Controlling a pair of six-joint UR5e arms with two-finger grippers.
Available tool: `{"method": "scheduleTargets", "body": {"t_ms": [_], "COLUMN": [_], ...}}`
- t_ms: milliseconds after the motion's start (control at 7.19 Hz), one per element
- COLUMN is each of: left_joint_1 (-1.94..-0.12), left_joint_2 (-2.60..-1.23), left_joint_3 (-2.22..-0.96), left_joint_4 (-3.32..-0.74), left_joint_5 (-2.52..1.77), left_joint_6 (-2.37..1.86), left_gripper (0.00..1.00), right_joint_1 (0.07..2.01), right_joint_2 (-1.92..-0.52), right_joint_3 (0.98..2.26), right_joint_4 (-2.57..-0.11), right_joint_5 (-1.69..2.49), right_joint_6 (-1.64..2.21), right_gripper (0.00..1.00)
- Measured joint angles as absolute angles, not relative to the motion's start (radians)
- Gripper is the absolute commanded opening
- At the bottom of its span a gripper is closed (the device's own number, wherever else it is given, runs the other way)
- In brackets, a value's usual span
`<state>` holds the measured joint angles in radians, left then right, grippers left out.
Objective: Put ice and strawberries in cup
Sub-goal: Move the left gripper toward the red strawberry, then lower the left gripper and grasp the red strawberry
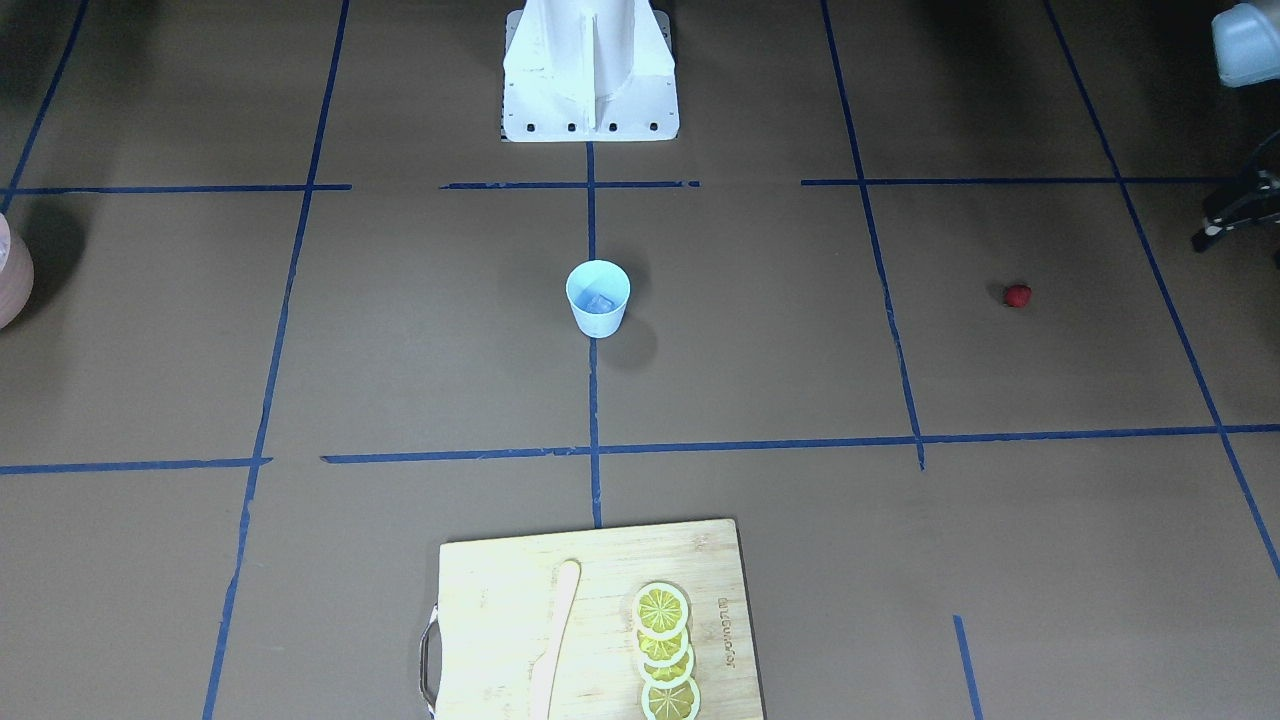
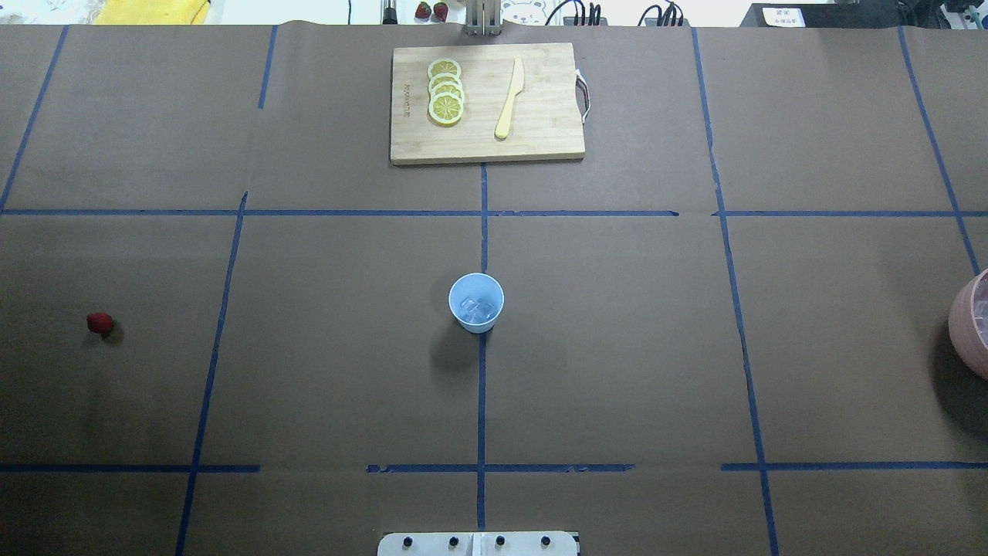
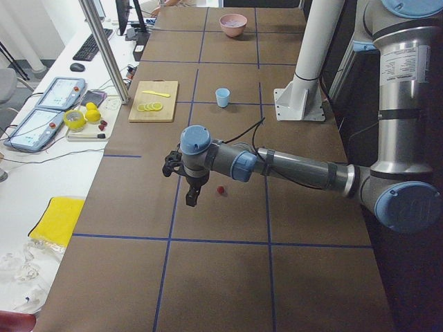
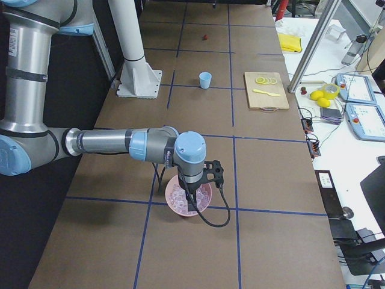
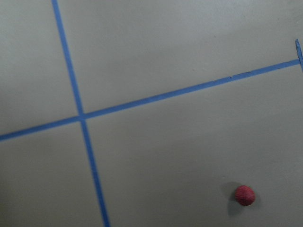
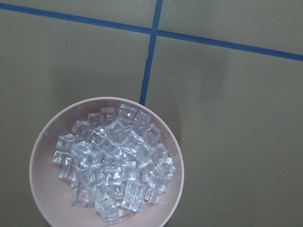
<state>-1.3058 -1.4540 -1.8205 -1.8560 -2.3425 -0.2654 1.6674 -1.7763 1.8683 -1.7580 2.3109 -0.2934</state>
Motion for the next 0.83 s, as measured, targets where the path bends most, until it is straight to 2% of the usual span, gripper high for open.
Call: {"method": "scheduleTargets", "body": {"t_ms": [417,835], "left_joint_1": [-1.076,-0.933], "left_joint_2": [-1.424,-1.425], "left_joint_3": [-1.762,-1.722], "left_joint_4": [-2.143,-2.258], "left_joint_5": [-2.212,-2.102], "left_joint_6": [-0.596,-0.758], "left_gripper": [1.00,1.00], "right_joint_1": [1.667,1.667], "right_joint_2": [-1.777,-1.778], "right_joint_3": [1.868,1.868], "right_joint_4": [-1.758,-1.758], "right_joint_5": [2.310,2.310], "right_joint_6": [-0.296,-0.297], "right_gripper": [1.00,1.00]}}
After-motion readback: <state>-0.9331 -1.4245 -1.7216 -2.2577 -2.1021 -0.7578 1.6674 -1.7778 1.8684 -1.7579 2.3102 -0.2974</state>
